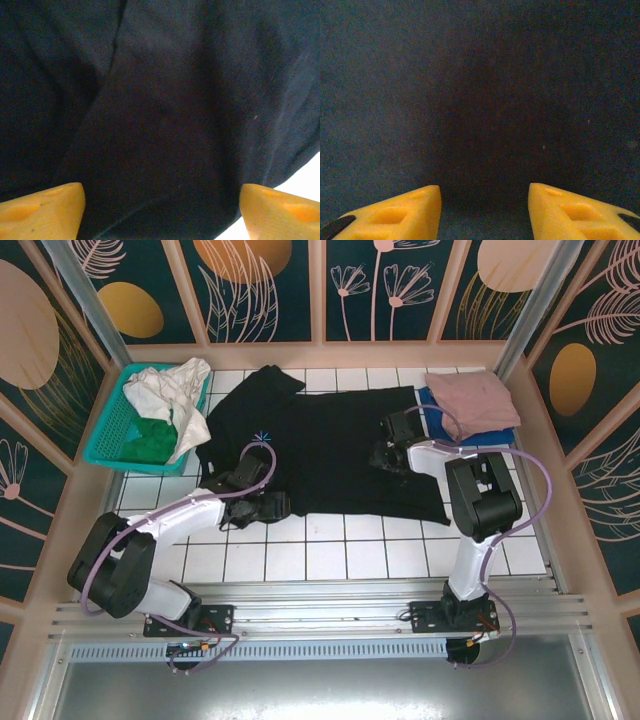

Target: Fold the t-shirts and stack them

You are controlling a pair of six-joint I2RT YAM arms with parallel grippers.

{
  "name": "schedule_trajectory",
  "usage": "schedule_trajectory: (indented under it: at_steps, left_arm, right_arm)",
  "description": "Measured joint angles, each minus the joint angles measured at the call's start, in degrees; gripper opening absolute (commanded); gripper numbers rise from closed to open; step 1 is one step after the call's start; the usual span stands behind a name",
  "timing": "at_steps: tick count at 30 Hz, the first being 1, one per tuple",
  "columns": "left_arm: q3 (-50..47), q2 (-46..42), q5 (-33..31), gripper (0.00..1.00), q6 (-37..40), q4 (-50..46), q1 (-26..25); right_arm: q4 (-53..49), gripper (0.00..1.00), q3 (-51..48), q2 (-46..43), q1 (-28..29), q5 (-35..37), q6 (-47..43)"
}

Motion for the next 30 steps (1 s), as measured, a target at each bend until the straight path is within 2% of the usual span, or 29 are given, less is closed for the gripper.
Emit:
schedule_trajectory:
  at_steps: [3,6,9,16,17,19,20,22,24,27,29,30]
  left_arm:
    - [-1.62,0.20,0.07,0.30,-1.49,0.81,-0.55]
    - [-1.90,-0.22,-0.98,0.15,-2.54,0.28,-0.55]
    - [-1.90,-4.52,-2.32,0.00,-3.45,-1.62,-0.55]
    - [-1.68,-22.43,-5.73,0.00,-5.22,-7.63,-0.55]
    - [-1.68,-24.46,-6.16,0.09,-5.81,-8.52,-0.55]
    - [-2.01,-26.86,-6.29,0.21,-6.71,-9.16,-0.55]
    - [-2.54,-27.43,-5.79,0.33,-7.15,-8.74,-0.55]
    - [-4.22,-26.49,-4.57,0.44,-7.89,-6.99,-1.22]
    - [-4.79,-22.60,-4.50,0.58,-8.13,-5.75,-4.26]
    - [-2.95,-13.38,-6.12,0.70,-7.52,-4.17,-11.54]
    - [-0.70,-8.07,-6.86,0.72,-7.13,-3.50,-13.55]
    - [0.68,-5.05,-7.65,0.69,-6.71,-2.89,-13.79]
  right_arm:
    - [0.72,0.50,-0.02,0.44,-0.87,-0.04,-0.15]
    - [1.75,0.50,-0.46,0.44,-1.68,-0.24,-0.17]
    - [3.28,0.50,-1.55,0.11,-2.38,-0.48,-0.33]
    - [6.56,0.50,-5.46,-1.97,-3.74,-1.07,-0.35]
    - [6.97,0.50,-5.90,-2.19,-3.85,-1.18,-0.35]
    - [7.89,0.50,-6.67,-2.56,-3.93,-1.36,-0.35]
    - [8.24,0.50,-7.02,-2.75,-3.91,-1.36,-0.35]
    - [8.72,0.51,-7.48,-2.97,-3.93,-1.36,-0.35]
    - [8.90,0.51,-7.56,-3.02,-3.93,-1.36,-0.35]
    - [9.22,0.51,-7.96,-3.19,-3.93,-1.46,-0.37]
    - [9.51,0.51,-8.33,-3.50,-3.96,-1.51,-0.37]
    - [9.53,0.50,-8.55,-3.63,-3.96,-1.53,-0.37]
